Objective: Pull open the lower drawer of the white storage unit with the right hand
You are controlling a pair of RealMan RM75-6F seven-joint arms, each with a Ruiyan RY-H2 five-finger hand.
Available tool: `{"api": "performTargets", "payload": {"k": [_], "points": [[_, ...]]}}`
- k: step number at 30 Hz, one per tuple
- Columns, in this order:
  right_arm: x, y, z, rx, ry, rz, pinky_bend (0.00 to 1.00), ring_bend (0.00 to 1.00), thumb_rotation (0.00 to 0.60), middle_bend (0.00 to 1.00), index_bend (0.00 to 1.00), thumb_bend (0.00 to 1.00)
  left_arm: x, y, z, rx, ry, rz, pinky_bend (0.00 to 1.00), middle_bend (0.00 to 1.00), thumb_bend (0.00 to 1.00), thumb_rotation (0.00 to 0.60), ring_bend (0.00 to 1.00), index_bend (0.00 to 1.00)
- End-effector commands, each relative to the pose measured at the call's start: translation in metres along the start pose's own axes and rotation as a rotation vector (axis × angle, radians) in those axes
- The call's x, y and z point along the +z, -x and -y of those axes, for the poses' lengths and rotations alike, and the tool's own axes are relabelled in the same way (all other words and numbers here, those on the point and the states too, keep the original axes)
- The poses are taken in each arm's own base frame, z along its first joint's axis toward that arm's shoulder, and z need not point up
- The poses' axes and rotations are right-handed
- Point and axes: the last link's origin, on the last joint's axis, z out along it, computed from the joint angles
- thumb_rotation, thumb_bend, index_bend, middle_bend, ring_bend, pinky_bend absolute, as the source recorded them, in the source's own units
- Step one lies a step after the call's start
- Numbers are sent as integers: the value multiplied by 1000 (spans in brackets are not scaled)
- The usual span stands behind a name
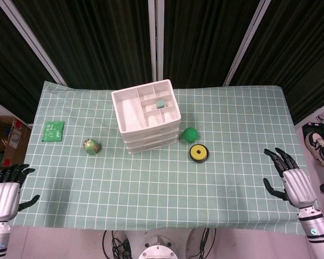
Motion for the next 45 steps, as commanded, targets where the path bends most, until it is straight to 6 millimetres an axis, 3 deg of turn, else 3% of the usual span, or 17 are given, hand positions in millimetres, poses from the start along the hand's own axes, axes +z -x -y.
{"api": "performTargets", "payload": {"k": [1,6,11,15,22,28,36,45], "points": [[1,2,1,6,-3,1,109,8,600,142,0,360,1,0,1,-1,-2,2,188,206,50,600,143,287],[2,4,6,18,-18,5,109,12,600,153,0,359,1,-1,1,4,3,3,188,206,52,600,144,286],[21,16,28,115,-100,57,137,56,600,216,0,360,0,-1,0,-3,5,-3,188,206,50,600,144,287],[52,36,60,242,-186,156,292,226,600,357,0,360,-2,-2,1,-5,8,-10,188,206,51,600,143,287],[110,89,123,507,-226,404,577,537,600,583,0,432,-6,1,6,-14,-7,0,188,206,50,600,143,287],[143,128,161,741,-164,546,701,676,600,686,0,479,-7,1,13,-17,-17,4,188,206,51,600,143,287],[178,161,199,980,-68,642,767,710,600,698,0,531,-5,2,18,-23,-19,8,188,206,51,600,143,287],[200,180,221,1034,-22,683,770,711,600,699,0,545,-6,4,22,-29,-31,9,188,206,50,600,144,287]]}}
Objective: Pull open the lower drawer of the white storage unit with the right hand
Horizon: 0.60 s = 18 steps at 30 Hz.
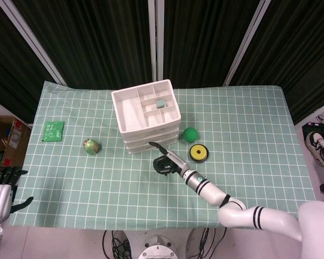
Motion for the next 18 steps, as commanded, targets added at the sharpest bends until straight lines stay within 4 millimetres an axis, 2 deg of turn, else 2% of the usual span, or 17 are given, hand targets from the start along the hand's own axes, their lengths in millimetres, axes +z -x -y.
{"api": "performTargets", "payload": {"k": [1,12,18], "points": [[8,3,0,6,9,4,771,711,600,699,0,545,-1,1,1,-2,-3,1,188,206,50,600,143,287],[23,1,-2,4,31,-13,771,710,600,697,1,545,1,1,3,-5,-2,-1,189,206,50,600,143,287],[34,5,0,-3,38,-5,771,710,600,698,57,555,1,1,4,-6,-6,2,188,206,51,600,143,287]]}}
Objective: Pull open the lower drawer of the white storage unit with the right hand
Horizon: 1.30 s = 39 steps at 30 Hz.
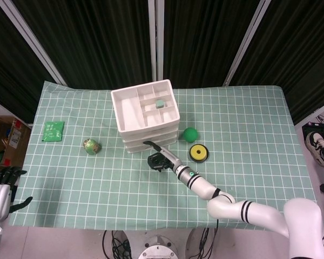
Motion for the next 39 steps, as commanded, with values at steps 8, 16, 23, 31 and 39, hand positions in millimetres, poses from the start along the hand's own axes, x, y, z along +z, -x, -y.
{"api": "performTargets", "payload": {"k": [8,16,23,31,39], "points": [[6,3,1,-6,3,5,771,710,600,698,159,583,-3,-1,1,1,-7,-1,188,206,50,600,143,287],[-8,8,-7,-28,0,21,771,708,600,698,176,586,-4,1,1,-1,-7,6,188,206,50,600,143,287],[-30,13,-10,-116,-22,46,771,705,600,693,119,590,-4,2,1,-3,-7,8,188,206,50,600,143,287],[-80,-1,7,-408,-118,12,771,704,600,692,47,586,-5,2,2,-3,-8,8,188,206,50,600,143,287],[-90,-26,25,-536,-101,-72,771,704,600,695,47,585,-4,2,-1,-6,-1,6,188,206,51,600,143,287]]}}
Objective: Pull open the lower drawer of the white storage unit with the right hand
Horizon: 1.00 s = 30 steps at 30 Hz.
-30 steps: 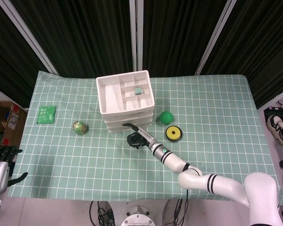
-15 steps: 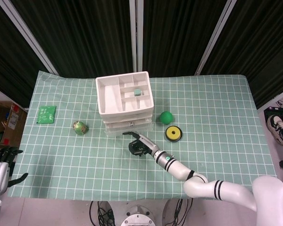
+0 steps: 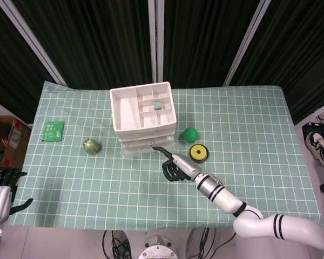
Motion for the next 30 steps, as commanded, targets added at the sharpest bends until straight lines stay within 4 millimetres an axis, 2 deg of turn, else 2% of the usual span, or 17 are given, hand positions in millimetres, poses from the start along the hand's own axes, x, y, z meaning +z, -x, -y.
{"api": "performTargets", "payload": {"k": [1,9,14,19,30], "points": [[0,-13,-2,-49,43,-20,771,704,600,695,47,585,0,-1,0,1,1,-3,188,206,51,600,143,287],[16,-18,-13,-108,123,-21,773,706,600,696,44,586,-2,-1,1,1,-9,1,188,206,50,600,143,287],[18,-18,-18,-138,160,-11,778,711,600,699,130,586,-3,0,3,2,-16,4,188,206,50,600,143,287],[8,-16,-15,-134,148,-9,782,716,600,702,226,587,-2,1,3,-1,-18,6,188,206,51,600,143,287],[-22,-8,-15,-157,126,28,783,718,600,703,252,586,1,4,0,0,-8,15,188,206,50,600,143,287]]}}
